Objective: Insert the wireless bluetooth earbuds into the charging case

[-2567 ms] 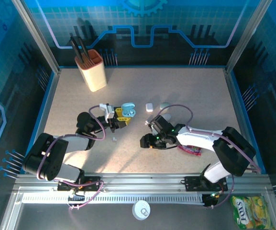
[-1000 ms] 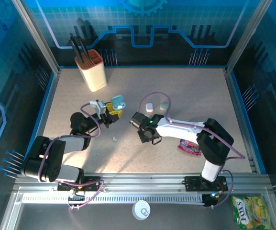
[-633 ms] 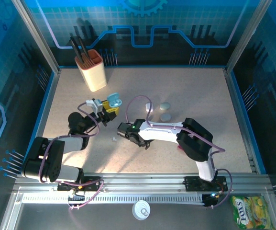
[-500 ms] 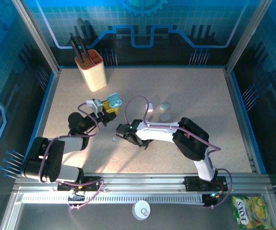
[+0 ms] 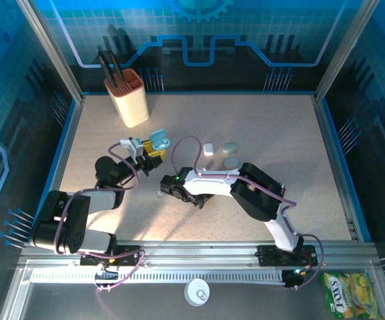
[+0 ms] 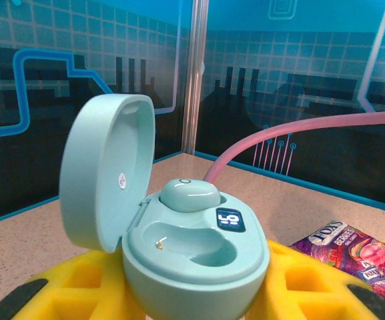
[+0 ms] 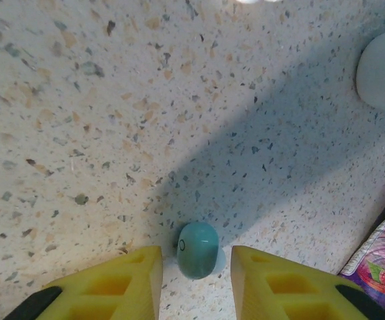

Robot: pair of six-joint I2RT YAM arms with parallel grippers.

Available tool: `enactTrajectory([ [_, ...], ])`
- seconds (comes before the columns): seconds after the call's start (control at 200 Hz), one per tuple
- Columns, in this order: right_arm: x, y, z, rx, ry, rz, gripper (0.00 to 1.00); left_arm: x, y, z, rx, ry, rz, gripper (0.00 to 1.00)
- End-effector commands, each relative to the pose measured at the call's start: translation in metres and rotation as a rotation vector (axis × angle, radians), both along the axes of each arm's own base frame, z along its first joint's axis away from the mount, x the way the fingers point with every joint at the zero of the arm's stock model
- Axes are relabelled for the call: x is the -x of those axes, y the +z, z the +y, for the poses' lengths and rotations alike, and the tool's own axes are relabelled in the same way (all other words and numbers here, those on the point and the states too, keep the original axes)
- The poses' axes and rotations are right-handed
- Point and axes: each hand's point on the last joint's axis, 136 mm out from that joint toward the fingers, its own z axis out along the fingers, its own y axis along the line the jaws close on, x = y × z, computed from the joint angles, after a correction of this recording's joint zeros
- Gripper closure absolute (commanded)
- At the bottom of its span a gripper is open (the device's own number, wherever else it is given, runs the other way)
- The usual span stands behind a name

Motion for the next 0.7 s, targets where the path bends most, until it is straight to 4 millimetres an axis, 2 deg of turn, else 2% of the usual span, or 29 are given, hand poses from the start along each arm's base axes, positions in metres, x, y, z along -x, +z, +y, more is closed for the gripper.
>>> enactTrajectory([
  [0.0, 0.001, 0.001, -0.001, 0.045, 0.007, -0.016, 0.69, 0.005, 0.008, 0.002, 0.016, -0.007, -0.027, 0.67],
  [0.135, 0.0, -0.002, -0.002, 0.051, 0.007, -0.013, 0.72, 0.006, 0.008, 0.002, 0.015, -0.01, -0.026, 0.67],
  [0.345, -0.003, -0.006, -0.008, 0.069, -0.01, -0.01, 0.73, 0.007, 0.009, 0.002, 0.016, -0.01, -0.03, 0.67],
  [0.515, -0.003, -0.007, -0.007, 0.059, -0.01, 0.0, 0.79, 0.007, 0.008, 0.001, 0.016, -0.013, -0.027, 0.67],
  [0.695, -0.003, 0.005, -0.001, 0.012, -0.001, -0.015, 0.81, 0.007, 0.008, 0.001, 0.015, -0.014, -0.026, 0.67],
])
